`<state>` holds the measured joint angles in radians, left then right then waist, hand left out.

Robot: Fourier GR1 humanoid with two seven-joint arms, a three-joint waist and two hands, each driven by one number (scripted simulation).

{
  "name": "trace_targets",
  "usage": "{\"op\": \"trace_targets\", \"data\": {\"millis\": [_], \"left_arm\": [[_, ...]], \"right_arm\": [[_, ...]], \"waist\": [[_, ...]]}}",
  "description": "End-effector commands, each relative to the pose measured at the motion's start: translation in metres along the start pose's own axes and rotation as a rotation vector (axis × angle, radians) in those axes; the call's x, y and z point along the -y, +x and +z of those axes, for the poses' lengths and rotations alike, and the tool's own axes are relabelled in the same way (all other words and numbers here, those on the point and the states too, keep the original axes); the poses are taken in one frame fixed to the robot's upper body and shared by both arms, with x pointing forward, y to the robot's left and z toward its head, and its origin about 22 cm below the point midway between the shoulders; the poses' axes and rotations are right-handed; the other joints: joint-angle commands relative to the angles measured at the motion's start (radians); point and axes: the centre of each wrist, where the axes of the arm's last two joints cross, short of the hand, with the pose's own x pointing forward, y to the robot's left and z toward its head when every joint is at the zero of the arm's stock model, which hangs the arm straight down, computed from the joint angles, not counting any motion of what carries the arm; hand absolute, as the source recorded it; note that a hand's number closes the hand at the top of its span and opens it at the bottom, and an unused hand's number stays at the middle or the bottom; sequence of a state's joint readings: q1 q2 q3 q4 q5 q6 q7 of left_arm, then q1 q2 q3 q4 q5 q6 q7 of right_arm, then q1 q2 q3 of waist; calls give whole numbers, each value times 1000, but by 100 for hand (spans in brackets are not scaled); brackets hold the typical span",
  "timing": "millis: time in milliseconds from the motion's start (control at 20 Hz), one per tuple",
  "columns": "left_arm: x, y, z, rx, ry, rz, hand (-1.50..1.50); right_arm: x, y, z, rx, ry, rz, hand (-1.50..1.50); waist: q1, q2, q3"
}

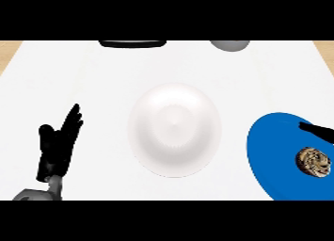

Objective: Pick the cupcake from the plate and place it in the plate

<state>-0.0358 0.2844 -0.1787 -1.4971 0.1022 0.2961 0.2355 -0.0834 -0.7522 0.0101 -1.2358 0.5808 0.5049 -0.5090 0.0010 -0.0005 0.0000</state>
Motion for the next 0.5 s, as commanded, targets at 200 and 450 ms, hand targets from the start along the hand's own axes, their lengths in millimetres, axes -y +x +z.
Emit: {"op": "trace_targets", "data": {"millis": [200,450], "left_arm": [[0,-18,-7,-14,-10,13,0],[17,-16,-13,14,-11,0,0]], "right_arm": [[-7,-16,-14,-4,19,1,-150],[-5,-22,-16,11,16,74,150]], "waist": [[1,1,0],[1,2,0]]}}
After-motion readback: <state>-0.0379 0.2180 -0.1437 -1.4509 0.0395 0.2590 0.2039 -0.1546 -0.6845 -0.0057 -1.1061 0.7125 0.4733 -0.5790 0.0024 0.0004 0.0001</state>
